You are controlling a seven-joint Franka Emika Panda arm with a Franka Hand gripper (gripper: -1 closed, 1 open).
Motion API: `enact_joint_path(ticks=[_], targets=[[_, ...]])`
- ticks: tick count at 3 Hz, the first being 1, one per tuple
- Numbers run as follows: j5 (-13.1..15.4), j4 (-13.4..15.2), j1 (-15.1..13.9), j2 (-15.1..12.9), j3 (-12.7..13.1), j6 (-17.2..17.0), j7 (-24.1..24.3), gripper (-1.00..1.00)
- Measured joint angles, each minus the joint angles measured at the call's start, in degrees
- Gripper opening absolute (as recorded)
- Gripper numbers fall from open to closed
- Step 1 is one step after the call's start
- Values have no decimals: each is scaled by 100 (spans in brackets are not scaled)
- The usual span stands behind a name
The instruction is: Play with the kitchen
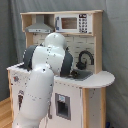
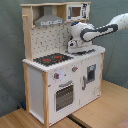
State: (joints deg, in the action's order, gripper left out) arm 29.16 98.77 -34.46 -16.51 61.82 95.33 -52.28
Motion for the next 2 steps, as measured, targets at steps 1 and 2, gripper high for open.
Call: enact_joint_path(ticks=[1,2], targets=[[-6,3,2,-2,4,0,7,-100],[-74,-86,-17,183,28,-299,297,-100]])
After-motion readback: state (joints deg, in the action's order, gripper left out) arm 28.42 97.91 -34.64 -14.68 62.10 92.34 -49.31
